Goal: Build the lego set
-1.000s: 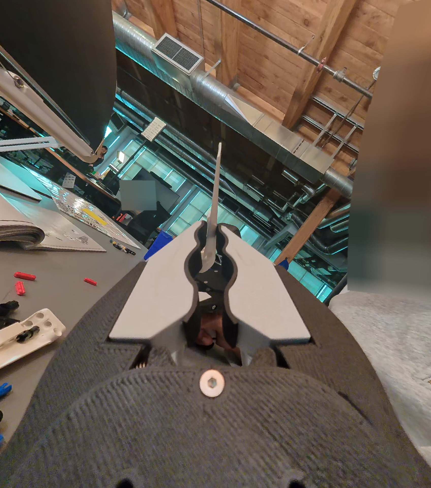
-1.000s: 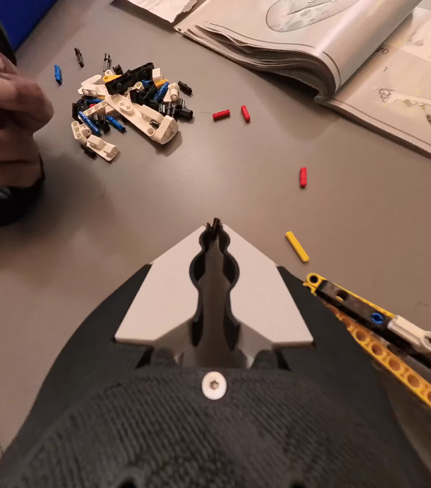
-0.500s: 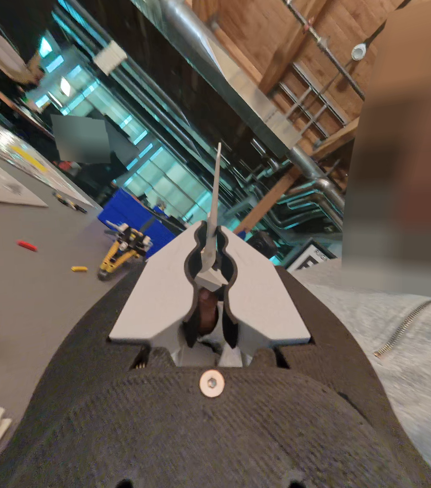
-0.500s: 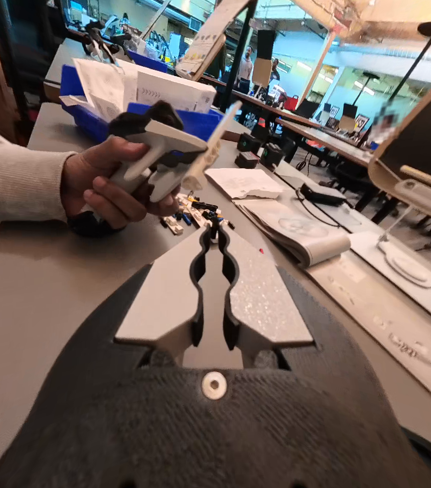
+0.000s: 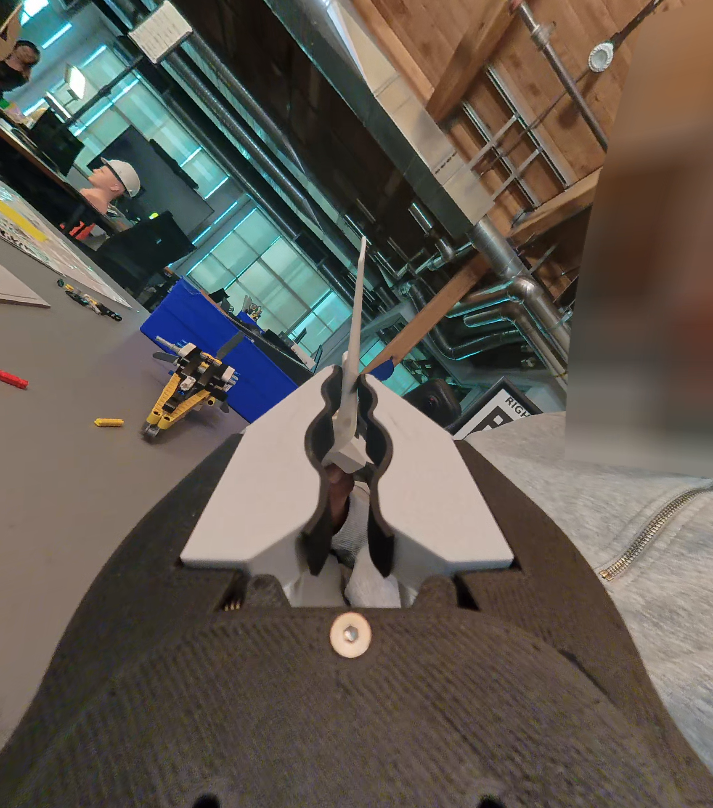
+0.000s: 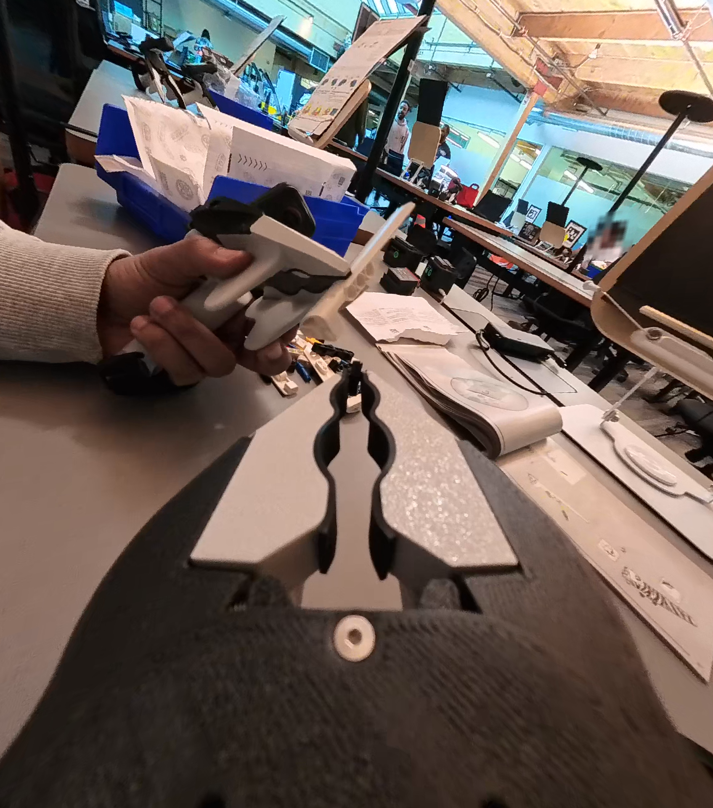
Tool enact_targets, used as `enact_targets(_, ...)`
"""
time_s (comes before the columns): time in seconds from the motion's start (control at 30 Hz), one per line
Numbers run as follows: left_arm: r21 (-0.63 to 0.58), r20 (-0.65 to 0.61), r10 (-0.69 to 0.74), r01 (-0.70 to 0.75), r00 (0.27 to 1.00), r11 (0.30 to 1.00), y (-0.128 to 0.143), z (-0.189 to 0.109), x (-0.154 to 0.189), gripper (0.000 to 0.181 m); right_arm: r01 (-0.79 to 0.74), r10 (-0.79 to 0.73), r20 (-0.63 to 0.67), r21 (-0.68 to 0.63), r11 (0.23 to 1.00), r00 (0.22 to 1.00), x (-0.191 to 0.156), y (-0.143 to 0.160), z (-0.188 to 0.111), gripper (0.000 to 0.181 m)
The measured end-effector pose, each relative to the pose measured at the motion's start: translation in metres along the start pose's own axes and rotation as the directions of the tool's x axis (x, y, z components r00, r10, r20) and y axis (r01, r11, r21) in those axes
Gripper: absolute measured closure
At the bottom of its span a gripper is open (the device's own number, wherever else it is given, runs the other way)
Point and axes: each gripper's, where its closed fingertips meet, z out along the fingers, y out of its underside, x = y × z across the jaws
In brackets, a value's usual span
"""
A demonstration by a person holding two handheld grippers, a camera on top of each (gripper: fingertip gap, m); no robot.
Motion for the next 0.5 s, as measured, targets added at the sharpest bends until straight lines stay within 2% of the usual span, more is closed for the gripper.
enact_targets(0.5,0.001,0.000,0.001,-0.001,1.000,1.000,0.000,0.000,0.000,0.178,-0.152,0.152,-0.007,0.029,0.988,0.988,0.014,0.000,-0.003,0.178)
